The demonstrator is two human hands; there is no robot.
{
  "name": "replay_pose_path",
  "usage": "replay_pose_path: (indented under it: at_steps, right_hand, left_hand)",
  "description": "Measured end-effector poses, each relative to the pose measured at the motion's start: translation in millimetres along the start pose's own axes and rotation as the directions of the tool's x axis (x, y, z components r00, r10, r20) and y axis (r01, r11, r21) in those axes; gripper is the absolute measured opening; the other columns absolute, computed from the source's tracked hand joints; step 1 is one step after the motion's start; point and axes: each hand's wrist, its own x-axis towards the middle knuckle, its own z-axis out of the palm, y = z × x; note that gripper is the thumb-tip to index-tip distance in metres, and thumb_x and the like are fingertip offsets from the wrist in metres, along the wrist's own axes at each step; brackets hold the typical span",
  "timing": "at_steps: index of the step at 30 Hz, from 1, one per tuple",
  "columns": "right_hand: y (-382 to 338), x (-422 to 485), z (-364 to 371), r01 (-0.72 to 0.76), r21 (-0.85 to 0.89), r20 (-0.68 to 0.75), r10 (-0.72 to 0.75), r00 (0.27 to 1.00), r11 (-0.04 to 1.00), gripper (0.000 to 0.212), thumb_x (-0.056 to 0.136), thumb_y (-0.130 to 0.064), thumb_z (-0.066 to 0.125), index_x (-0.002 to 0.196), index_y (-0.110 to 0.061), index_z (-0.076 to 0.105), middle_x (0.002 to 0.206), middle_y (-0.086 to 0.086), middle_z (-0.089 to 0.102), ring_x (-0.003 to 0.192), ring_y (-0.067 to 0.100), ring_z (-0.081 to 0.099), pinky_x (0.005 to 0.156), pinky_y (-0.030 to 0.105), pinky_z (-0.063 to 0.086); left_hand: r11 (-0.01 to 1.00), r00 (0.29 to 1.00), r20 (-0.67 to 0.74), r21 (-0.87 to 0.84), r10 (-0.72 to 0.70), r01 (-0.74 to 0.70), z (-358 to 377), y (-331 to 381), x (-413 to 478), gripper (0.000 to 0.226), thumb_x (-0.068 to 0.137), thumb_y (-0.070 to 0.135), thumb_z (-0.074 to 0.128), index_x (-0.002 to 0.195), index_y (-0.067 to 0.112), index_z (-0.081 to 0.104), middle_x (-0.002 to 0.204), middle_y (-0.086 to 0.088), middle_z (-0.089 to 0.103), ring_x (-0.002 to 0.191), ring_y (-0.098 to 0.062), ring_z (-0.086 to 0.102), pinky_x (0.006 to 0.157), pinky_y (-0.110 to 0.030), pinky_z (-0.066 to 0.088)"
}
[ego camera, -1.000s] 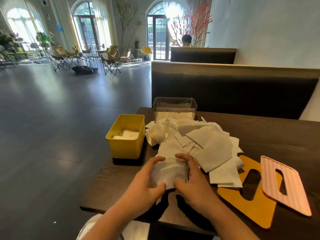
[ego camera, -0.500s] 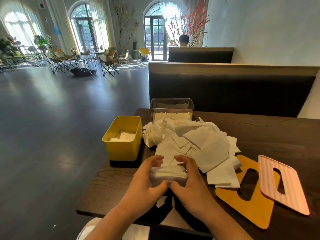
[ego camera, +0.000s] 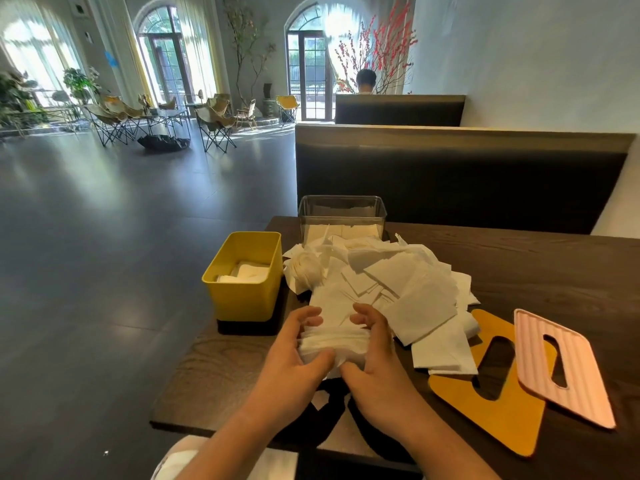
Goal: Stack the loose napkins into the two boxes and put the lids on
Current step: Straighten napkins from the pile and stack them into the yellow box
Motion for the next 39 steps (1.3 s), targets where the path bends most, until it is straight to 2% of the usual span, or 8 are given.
replay_pose_path:
  at_steps: [8,13,17,23,27,30,34,39]
  right_hand:
    - [3.7,2.1,-0.4,0.066,-0.015,-0.172,-0.067,0.983,0.998,0.067,0.095,0.003,0.052,0.119,-0.059,0.048,0.13,-0.023,0.052,0.126,-0.001,0.05,0.107,0.027,0.049]
    - [-2.3,0.7,0.8,0.007,0.016,0.0,-0.007,1.0,1.0,0.066,0.097,-0.014,0.061,0.132,-0.064,0.037,0.148,-0.024,0.037,0.137,-0.002,0.04,0.107,0.02,0.044]
    - [-2.6,2.2,2.3,-0.001,-0.044,-0.052,-0.001,0.999,0.999,0.06,0.101,-0.014,0.056,0.131,-0.062,0.039,0.146,-0.019,0.045,0.137,0.003,0.043,0.114,0.029,0.043]
    - [-11.9,2.1,-7.1,0.047,0.063,-0.101,-0.041,0.994,0.997,0.077,0.096,-0.003,0.062,0.129,-0.069,0.04,0.123,-0.011,0.062,0.107,0.002,0.064,0.092,0.027,0.058]
    - [-35.4,13.6,-27.4,0.182,-0.057,0.051,-0.179,0.983,0.982,0.079,0.095,-0.003,0.063,0.136,-0.065,0.037,0.113,-0.016,0.063,0.104,0.002,0.063,0.088,0.015,0.052]
    - [-61.5,30.6,-38.1,0.248,-0.133,0.186,-0.221,0.957,0.96,0.078,0.097,-0.01,0.066,0.138,-0.068,0.034,0.12,-0.024,0.058,0.112,-0.003,0.06,0.093,0.013,0.049]
    - [-90.5,57.0,-39.6,0.288,-0.163,0.339,-0.22,0.915,0.944,0.078,0.098,-0.015,0.069,0.136,-0.073,0.032,0.135,-0.014,0.058,0.119,0.003,0.06,0.095,0.018,0.056]
    - [-101.5,89.8,-29.4,0.302,-0.208,0.454,-0.182,0.872,0.93,0.077,0.097,-0.015,0.07,0.143,-0.065,0.032,0.145,-0.006,0.057,0.121,0.011,0.059,0.085,0.014,0.054]
  left_hand:
    - [0.996,0.996,0.053,0.063,0.066,-0.07,-4.1,5.3,-0.2,0.055,0.095,0.003,0.069,0.133,0.04,0.057,0.126,0.012,0.064,0.11,-0.003,0.067,0.087,-0.02,0.056]
    - [0.954,0.98,0.111,0.234,0.167,-0.189,-12.2,-1.2,0.6,0.052,0.099,0.022,0.071,0.141,0.045,0.051,0.136,0.036,0.053,0.132,0.012,0.048,0.1,-0.004,0.041]
    - [0.929,0.973,0.164,0.306,0.164,-0.208,-14.4,-1.8,0.8,0.069,0.09,0.045,0.08,0.148,0.048,0.041,0.143,0.038,0.045,0.135,0.019,0.039,0.1,0.0,0.035]
    - [0.97,0.986,0.118,0.197,0.121,-0.142,-24.4,3.8,6.2,0.056,0.084,0.048,0.085,0.132,0.048,0.056,0.121,0.021,0.066,0.116,0.001,0.064,0.099,-0.026,0.057]
    - [0.998,0.998,0.04,-0.048,0.05,-0.048,-37.6,12.3,20.5,0.054,0.069,0.057,0.088,0.118,0.043,0.068,0.119,0.012,0.073,0.116,-0.009,0.068,0.1,-0.034,0.056]
    - [0.972,0.981,0.189,-0.222,-0.04,0.083,-48.7,20.6,33.7,0.083,0.059,0.06,0.091,0.132,0.028,0.063,0.125,0.003,0.073,0.122,-0.019,0.068,0.108,-0.043,0.052]
    - [0.975,0.88,0.467,-0.14,-0.088,0.171,-59.0,36.3,44.3,0.083,0.068,0.054,0.088,0.141,0.031,0.056,0.131,-0.001,0.07,0.122,-0.024,0.067,0.108,-0.047,0.051]
    - [0.951,0.824,0.54,-0.127,-0.172,0.282,-63.1,38.1,52.1,0.077,0.071,0.041,0.084,0.14,0.028,0.053,0.124,-0.003,0.073,0.123,-0.03,0.066,0.112,-0.054,0.049]
